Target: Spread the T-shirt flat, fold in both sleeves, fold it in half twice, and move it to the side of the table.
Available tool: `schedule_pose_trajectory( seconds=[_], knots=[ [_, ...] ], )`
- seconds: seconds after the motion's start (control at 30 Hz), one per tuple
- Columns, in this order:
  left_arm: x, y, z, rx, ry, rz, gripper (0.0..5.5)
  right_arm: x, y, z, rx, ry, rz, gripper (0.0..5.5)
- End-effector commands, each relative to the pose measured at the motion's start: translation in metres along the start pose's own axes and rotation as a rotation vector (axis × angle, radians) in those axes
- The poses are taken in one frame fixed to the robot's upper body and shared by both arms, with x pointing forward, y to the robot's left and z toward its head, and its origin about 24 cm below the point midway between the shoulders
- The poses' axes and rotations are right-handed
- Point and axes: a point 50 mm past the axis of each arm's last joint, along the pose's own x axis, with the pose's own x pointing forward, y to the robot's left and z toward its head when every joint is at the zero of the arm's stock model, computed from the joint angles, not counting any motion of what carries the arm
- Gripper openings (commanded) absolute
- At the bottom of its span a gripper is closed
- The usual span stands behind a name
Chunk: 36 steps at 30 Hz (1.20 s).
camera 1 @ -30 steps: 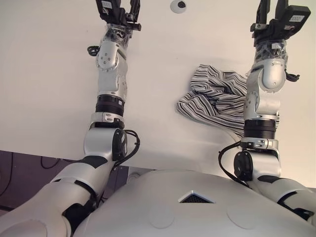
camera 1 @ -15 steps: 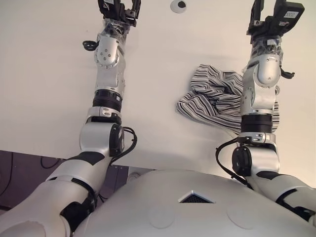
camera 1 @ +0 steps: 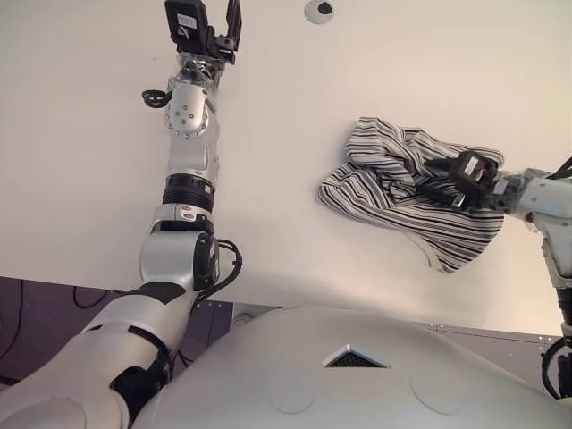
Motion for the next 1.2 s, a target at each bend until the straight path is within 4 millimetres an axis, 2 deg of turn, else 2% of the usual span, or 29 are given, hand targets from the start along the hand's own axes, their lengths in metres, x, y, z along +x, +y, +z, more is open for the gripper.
schedule_pose_trajectory(
  seconds=[0.03,0.1,0.2,0.3,0.4,0.47,0.53,0.63,0.7,0.77,0.9,1.2],
  knots=[
    [0.004,-0.003,0.000,-0.018,0.018,-0.014,3.20,0.080,-0.007,0.022,-0.239,0.005,-0.112,2.33],
    [0.006,-0.005,0.001,-0.011,0.016,-0.034,3.20,0.111,-0.029,0.050,-0.405,-0.033,-0.254,2.33],
    [0.007,-0.005,0.001,-0.005,0.016,-0.046,3.20,0.130,-0.050,0.075,-0.384,-0.120,-0.425,2.33],
    [0.006,-0.007,0.001,0.001,0.016,-0.069,3.20,0.120,-0.073,0.083,-0.265,-0.222,-0.622,2.33],
    [0.001,-0.009,-0.001,0.037,0.008,-0.132,3.20,0.090,-0.086,0.086,0.015,-0.500,-0.687,2.33],
    [-0.001,-0.008,-0.001,0.057,0.006,-0.157,3.20,0.071,-0.082,0.079,0.061,-0.597,-0.630,2.33],
    [-0.003,-0.003,-0.001,0.061,0.008,-0.148,3.20,0.046,-0.066,0.064,0.057,-0.627,-0.497,2.33],
    [-0.009,0.001,-0.005,0.042,0.014,-0.103,3.20,0.007,-0.031,0.040,-0.037,-0.544,-0.243,2.33],
    [-0.013,-0.003,-0.009,0.025,0.020,-0.095,3.20,-0.011,-0.020,0.027,-0.124,-0.457,-0.173,2.33],
    [-0.014,-0.008,-0.011,0.011,0.025,-0.086,3.20,-0.017,-0.007,0.015,-0.184,-0.384,-0.089,2.33],
    [-0.016,-0.007,-0.011,0.004,0.030,-0.068,3.20,-0.015,0.011,0.004,-0.234,-0.323,0.015,2.33],
    [-0.019,-0.009,-0.014,-0.002,0.045,-0.072,3.20,-0.022,0.012,-0.013,-0.293,-0.206,0.091,2.33]
  ],
)
